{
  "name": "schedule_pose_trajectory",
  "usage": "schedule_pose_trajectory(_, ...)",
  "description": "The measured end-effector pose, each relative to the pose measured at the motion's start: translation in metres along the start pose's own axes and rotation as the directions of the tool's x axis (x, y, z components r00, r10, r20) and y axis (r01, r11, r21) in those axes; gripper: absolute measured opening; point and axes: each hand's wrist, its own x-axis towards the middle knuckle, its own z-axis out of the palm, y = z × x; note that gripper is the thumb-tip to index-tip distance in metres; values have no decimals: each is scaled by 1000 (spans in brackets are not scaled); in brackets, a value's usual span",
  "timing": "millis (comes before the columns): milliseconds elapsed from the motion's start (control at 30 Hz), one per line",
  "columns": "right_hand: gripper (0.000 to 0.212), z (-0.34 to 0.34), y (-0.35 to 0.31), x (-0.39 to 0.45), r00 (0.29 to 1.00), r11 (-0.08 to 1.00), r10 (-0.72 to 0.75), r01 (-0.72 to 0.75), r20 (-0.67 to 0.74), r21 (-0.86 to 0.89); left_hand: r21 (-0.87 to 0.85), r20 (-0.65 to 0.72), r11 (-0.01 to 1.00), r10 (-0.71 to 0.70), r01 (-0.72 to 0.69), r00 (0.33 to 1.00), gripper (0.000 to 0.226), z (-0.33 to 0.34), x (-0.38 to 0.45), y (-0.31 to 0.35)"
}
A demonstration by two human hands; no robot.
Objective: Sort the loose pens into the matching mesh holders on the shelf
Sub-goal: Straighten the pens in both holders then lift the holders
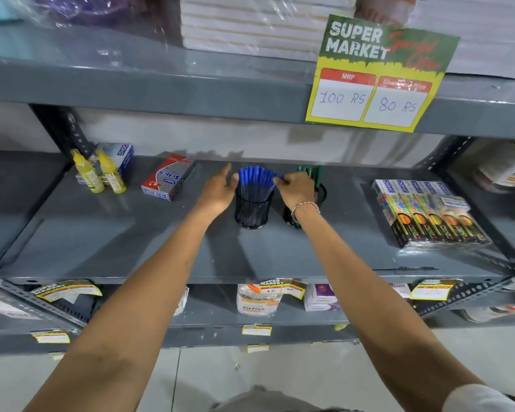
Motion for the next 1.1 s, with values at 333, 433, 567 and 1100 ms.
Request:
schedule_pose_trajectory(333, 26, 8, -14, 9, 955, 977, -181, 203, 234, -69, -19, 200, 1000, 14, -11, 980, 53, 3, 12, 29)
schedule_pose_trajectory(433, 43, 9, -7, 10, 943, 963, -204, 242, 264, -121, 2, 180, 1000, 30, -31, 983, 56, 4, 11, 26)
schedule_pose_trajectory(567, 46, 8, -6, 6, 928, 924, -284, 333, 242, -191, 45, 161, 997, 58, -66, 985, 60, 7, 12, 26)
schedule_pose_trajectory(1100, 47, 6, -15, 2, 995, 969, -84, 68, 60, 236, -73, -54, 997, 37, -41, 998, 54, 4, 12, 22)
